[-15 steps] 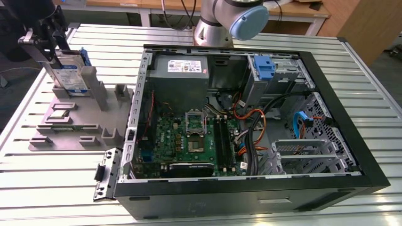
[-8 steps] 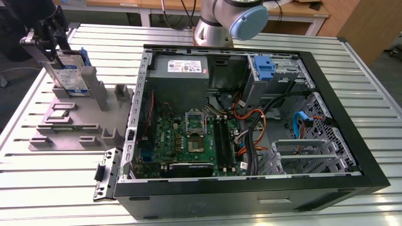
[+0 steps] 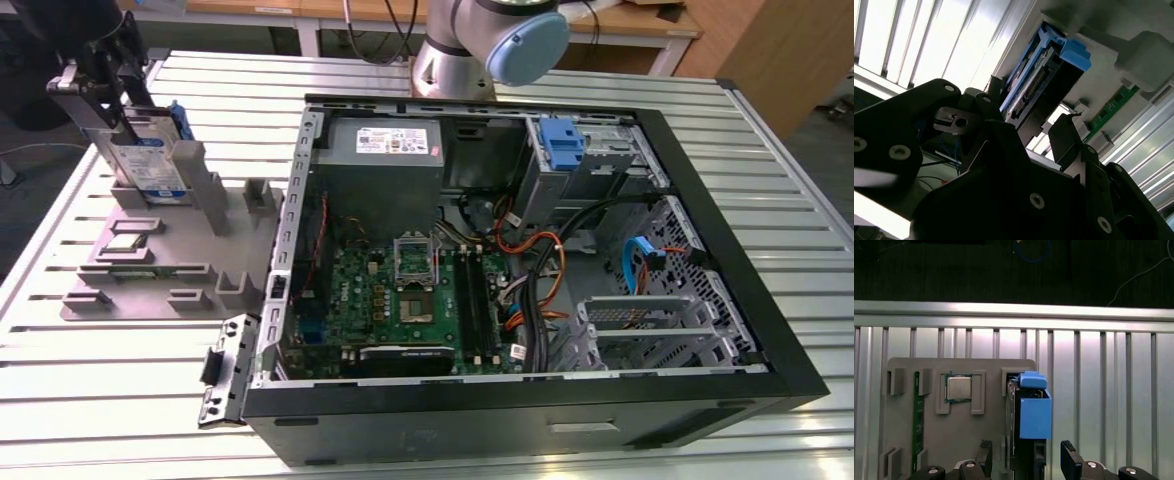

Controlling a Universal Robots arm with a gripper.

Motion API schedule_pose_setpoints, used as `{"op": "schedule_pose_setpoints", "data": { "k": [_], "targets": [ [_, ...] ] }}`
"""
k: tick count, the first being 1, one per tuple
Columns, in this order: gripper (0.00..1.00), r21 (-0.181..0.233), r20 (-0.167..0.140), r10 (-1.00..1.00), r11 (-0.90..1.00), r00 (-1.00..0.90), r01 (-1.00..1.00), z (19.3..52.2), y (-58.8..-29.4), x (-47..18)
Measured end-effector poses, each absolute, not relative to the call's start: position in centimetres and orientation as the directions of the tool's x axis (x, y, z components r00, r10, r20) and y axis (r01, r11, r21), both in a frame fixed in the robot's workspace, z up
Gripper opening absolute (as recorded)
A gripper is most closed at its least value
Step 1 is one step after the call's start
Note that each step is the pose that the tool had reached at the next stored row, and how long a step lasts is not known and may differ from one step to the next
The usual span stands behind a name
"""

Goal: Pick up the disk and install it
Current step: 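Pick up the disk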

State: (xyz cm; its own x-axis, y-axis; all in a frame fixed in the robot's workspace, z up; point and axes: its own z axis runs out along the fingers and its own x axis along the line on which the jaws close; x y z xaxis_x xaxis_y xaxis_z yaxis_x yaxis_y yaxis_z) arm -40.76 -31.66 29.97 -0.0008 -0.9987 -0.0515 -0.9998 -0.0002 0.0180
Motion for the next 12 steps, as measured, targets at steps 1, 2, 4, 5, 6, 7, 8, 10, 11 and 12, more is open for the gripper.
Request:
{"op": "schedule_pose_setpoints", "data": {
  "k": [1,2,4,5,6,7,8,10,11,12],
  "targets": [
    [0.65,0.018,-0.051,-0.999,0.000,-0.001,-1.000,29.93,-31.64,-40.76],
    [0.65,0.018,-0.051,-0.999,0.000,-0.001,-1.000,29.92,-31.63,-40.76],
    [0.65,0.018,-0.051,-0.999,0.000,-0.001,-1.000,29.73,-31.63,-40.76],
    [0.65,0.018,-0.051,-0.999,0.000,-0.001,-1.000,29.73,-31.63,-40.77],
    [0.65,0.018,-0.051,-0.999,0.000,-0.001,-1.000,29.73,-31.63,-40.76],
    [0.65,0.018,-0.051,-0.999,0.000,-0.001,-1.000,29.73,-31.63,-40.77],
    [0.65,0.018,-0.051,-0.999,0.000,-0.001,-1.000,29.73,-31.63,-40.77],
    [0.65,0.018,-0.051,-0.999,0.000,-0.001,-1.000,29.73,-31.63,-40.77],
    [0.65,0.018,-0.051,-0.999,0.000,-0.001,-1.000,29.73,-31.63,-40.77],
    [0.65,0.018,-0.051,-0.999,0.000,-0.001,-1.000,29.73,-31.63,-40.77]
  ]
}}
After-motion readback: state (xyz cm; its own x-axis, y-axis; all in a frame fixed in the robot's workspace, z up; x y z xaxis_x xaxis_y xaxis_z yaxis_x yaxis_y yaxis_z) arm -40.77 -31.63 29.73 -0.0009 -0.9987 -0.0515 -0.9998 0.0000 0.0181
